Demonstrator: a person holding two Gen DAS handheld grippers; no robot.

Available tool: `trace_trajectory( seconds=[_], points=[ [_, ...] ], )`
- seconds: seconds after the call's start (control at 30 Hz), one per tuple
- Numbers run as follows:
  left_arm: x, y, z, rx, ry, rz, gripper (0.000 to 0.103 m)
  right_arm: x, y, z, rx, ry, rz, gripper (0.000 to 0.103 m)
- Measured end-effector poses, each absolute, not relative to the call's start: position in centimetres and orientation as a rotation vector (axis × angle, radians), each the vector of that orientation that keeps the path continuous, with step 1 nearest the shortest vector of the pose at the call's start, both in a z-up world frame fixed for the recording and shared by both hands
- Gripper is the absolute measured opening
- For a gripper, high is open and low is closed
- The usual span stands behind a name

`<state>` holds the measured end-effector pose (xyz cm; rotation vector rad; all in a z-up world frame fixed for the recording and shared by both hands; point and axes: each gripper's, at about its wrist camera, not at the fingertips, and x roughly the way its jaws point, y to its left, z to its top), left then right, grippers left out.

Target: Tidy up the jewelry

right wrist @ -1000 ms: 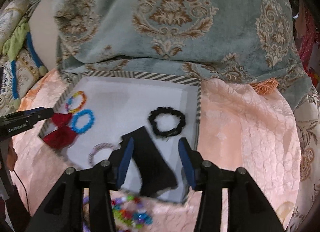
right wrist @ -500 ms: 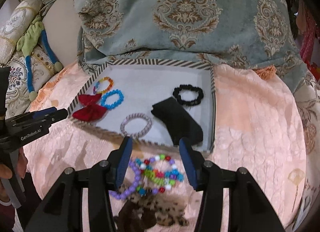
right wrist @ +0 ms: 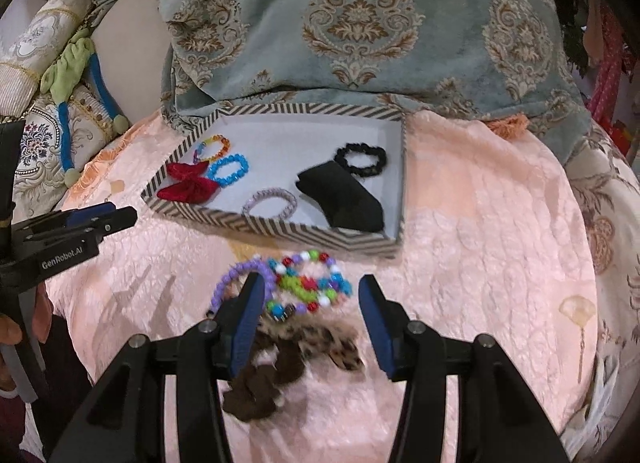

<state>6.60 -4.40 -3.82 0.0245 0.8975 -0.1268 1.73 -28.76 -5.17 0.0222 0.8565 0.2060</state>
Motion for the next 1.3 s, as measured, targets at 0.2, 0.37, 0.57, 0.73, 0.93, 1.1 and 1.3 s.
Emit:
trace_trajectory(
  seconds=[0.2, 0.37, 0.57, 0.73, 0.93, 1.1, 1.3],
  points=[
    [6.0, -4.9, -5.1, -0.032, 0.963, -0.196, 0.024, 0.0, -31.2, -6.5, 0.026, 0.891, 0.166, 0.051],
    [6.2, -5.8, -6.3, -0.108, 1.033, -0.287, 0.024, -0.2, -32.5, -7.8, 0.058, 0.924, 0.156, 0.051],
    [7.1, -7.7, -7.9, -0.134, 1.093, -0.348, 0.024, 0.5, -33.6, -7.3, 0.098, 0.894, 0.154, 0.051],
    [8.5, -8.9, -9.5, -0.150, 1.137, -0.359, 0.023, 2.8, -33.7, -7.6, 0.099, 0.893, 0.179, 0.051],
    [9.5, -9.3, -10.4, -0.169, 1.155, -0.380, 0.023, 6.1, -35.5, -7.3, 0.190, 0.881, 0.184, 0.051],
    [10.1, -10.0, -11.2, -0.140, 1.163, -0.389, 0.023, 7.6, -33.8, -8.1, 0.113, 0.935, 0.244, 0.047],
    [10.5, -11.0, -11.4, -0.127, 1.157, -0.409, 0.004, 9.2, -29.9, -10.6, 0.050, 0.999, 0.332, 0.029]
  ],
)
